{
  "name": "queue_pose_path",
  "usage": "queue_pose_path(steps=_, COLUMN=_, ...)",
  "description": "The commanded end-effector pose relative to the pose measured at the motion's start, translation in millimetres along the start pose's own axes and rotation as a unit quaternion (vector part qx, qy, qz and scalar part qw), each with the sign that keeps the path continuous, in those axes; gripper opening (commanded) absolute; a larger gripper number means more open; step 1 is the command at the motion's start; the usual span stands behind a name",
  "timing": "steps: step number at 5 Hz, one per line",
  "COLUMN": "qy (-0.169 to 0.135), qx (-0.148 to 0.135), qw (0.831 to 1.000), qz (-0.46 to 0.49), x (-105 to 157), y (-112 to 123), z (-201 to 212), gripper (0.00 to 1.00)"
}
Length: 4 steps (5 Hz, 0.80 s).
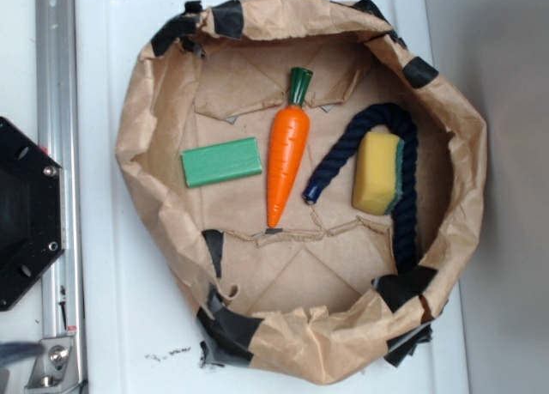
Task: Grab the carrot.
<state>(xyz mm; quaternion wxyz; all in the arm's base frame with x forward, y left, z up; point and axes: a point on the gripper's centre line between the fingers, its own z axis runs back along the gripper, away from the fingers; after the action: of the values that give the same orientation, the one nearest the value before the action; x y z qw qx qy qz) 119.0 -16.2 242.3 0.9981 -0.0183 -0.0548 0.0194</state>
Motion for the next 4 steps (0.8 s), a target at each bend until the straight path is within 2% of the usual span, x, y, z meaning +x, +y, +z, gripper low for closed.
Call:
queue_pose_path(steps=1, qy=0.000, qx=0.000, qw=1.000, qz=0.000, x=0.0, y=0.0, z=0.0, gripper=1.00)
queue_pose_path(steps=2, qy=-0.059, qx=0.001, qw=0.993, qz=0.107, x=44.0, y=23.2, z=-29.9, gripper=1.00)
queue_pose_path(steps=3, qy=-0.080, qx=0.009, qw=0.983, qz=0.163, x=84.5, y=38.6, z=-60.9, gripper=1.00)
queue_pose_path(steps=4, qy=-0.078, qx=0.013, qw=0.982, qz=0.174, x=119.5, y=47.4, z=-111.3, gripper=1.00)
